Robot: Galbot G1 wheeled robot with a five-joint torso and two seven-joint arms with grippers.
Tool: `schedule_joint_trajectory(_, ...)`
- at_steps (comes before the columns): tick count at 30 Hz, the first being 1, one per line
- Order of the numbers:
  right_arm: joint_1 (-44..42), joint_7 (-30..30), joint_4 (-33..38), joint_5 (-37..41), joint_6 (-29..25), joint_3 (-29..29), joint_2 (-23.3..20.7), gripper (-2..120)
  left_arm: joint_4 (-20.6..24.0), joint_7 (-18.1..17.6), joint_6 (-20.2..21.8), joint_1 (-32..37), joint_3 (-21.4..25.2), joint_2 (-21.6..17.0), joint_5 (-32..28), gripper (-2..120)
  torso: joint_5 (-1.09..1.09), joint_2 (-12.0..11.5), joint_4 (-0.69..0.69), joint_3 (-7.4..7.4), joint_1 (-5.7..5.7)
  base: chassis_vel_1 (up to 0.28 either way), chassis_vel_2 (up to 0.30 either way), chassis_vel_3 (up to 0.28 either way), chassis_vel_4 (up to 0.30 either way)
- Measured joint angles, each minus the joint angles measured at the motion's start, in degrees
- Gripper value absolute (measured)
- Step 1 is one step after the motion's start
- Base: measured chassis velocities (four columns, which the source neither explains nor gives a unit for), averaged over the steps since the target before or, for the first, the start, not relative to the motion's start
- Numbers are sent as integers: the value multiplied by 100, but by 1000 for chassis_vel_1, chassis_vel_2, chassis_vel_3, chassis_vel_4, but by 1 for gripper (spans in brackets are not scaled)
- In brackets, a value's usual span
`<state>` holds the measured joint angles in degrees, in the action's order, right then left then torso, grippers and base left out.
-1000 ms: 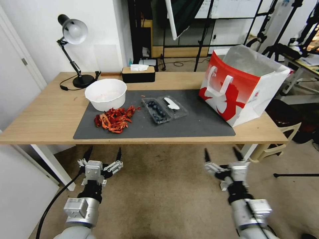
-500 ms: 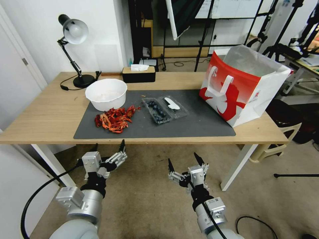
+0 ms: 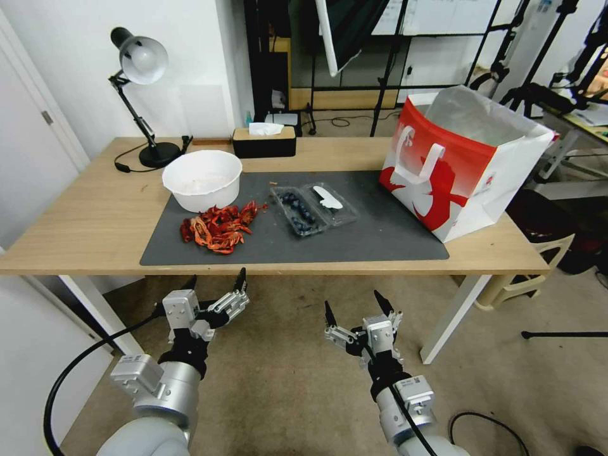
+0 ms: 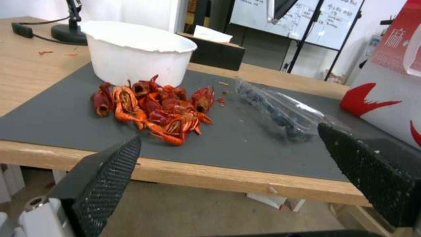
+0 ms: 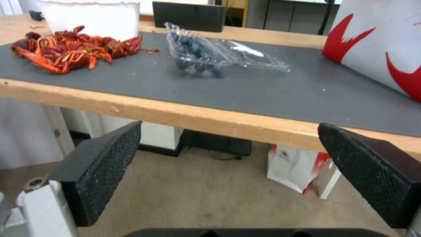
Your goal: Close the takeout container lid, then place the container into the takeout bag.
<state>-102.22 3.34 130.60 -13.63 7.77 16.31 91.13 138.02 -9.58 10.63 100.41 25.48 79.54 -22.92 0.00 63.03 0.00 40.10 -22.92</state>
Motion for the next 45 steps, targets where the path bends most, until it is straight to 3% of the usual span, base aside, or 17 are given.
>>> schedule_joint_trajectory(14, 196, 24, 339, 420, 178, 477, -103, 100, -339, 226, -136, -118, 63, -105, 122, 100, 0, 0, -1, 0, 0, 0, 0, 0, 0)
schedule_joint_trajectory(21, 1150, -3, 129, 1824, 517, 959, -600, 100, -559, 281, -258, -147, 137, -136, 226, 100, 1, 0, 0, 0, 0, 0, 0, 0, 0)
schedule_joint_trajectory(23, 1486, -161, -33, 2786, 675, 1006, -856, 100, -622, 287, -317, -132, 136, -103, 292, 100, 1, 0, 1, 1, 0, 0, 0, 0, 0)
schedule_joint_trajectory(24, 1486, -161, -33, 2786, 675, 1006, -856, 100, -622, 287, -317, -132, 136, -103, 292, 100, 1, 0, 1, 1, 0, 0, 0, 0, 0)
schedule_joint_trajectory(26, 1758, -375, -194, 3670, 851, 1002, -1078, 100, -649, 294, -341, -106, 135, -73, 331, 100, 0, 0, 1, 0, 0, 0, 0, 0, 0)
schedule_joint_trajectory(28, 1842, -442, -252, 3958, 914, 992, -1145, 100, -654, 300, -345, -97, 136, -67, 343, 100, 2, 0, 0, 1, 0, 0, 0, 0, 0)
schedule_joint_trajectory(35, 2813, -1346, -742, 6743, 1624, 873, -1535, 100, -761, 323, -415, -76, 200, 5, 451, 100, 0, 0, 1, 1, 0, 0, 0, 0, 0)
schedule_joint_trajectory(36, 2813, -1346, -742, 6743, 1624, 873, -1535, 100, -761, 323, -415, -76, 200, 5, 451, 100, 0, 0, 1, 1, 0, 0, 0, 0, 0)
schedule_joint_trajectory(39, 3394, -1925, -1060, 7838, 1858, 722, -1657, 100, -804, 325, -474, -62, 225, 61, 503, 100, 1, -1, 1, 0, 0, 0, 0, 0, 0)
schedule_joint_trajectory(45, 4105, -2736, -1503, 9178, 2063, 547, -1672, 100, -838, 323, -519, -36, 294, 110, 527, 100, 0, -1, 1, 0, 0, 0, 0, 0, 0)
